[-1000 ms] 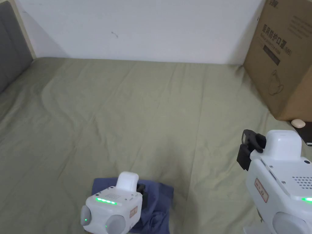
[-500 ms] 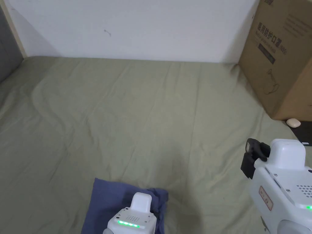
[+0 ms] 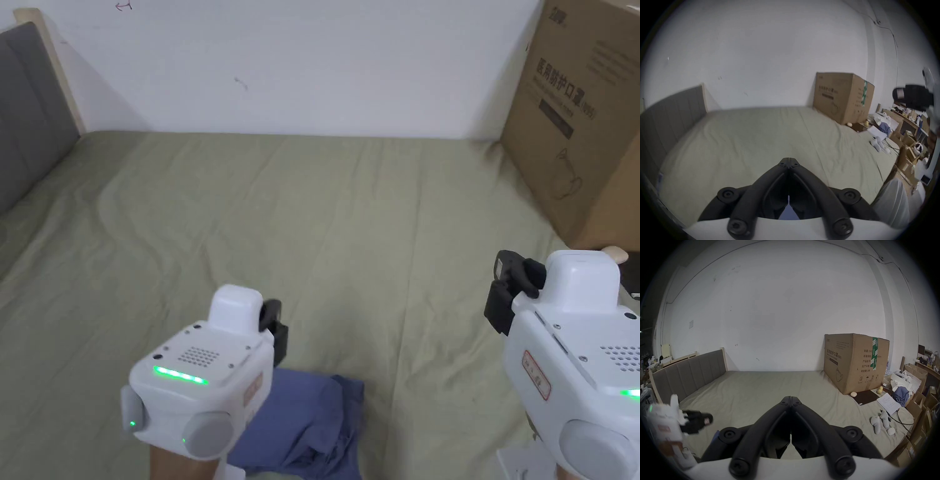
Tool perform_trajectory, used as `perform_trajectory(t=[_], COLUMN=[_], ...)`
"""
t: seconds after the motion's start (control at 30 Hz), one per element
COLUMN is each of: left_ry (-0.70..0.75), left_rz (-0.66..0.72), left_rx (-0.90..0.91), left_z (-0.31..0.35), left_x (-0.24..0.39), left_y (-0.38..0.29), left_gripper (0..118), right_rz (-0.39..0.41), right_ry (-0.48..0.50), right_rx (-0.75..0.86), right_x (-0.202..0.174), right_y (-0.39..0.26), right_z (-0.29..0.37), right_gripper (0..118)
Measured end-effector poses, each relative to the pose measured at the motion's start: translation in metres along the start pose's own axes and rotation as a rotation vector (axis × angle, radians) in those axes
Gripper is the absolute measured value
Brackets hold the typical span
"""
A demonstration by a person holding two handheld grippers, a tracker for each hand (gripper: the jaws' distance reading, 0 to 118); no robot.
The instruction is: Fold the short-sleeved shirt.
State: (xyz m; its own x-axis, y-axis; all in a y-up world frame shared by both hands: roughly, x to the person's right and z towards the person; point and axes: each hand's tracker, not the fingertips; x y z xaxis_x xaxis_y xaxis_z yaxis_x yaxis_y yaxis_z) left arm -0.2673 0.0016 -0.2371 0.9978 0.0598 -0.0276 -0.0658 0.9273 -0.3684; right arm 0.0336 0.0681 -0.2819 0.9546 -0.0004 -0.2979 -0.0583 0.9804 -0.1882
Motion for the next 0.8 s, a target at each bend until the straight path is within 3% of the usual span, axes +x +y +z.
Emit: perform_trajectory(t=[0.37, 0.8], left_ry=[0.171, 0.226], left_rz=[-0.005, 0.047], left_rx=[0.222, 0.251], left_z=[0.061, 0.077], left_x=[-0.069, -0.099], left_y=[0.041, 0.032], left_gripper=[0, 0], right_rz=[0.03, 0.05], right_ry=[0.016, 0.017], right_rx=[0.079, 0.082], right_x=[-0.027, -0.046], right_y=[0.009, 0.006], right_z=[0.012, 0.005], right_gripper=[0, 0])
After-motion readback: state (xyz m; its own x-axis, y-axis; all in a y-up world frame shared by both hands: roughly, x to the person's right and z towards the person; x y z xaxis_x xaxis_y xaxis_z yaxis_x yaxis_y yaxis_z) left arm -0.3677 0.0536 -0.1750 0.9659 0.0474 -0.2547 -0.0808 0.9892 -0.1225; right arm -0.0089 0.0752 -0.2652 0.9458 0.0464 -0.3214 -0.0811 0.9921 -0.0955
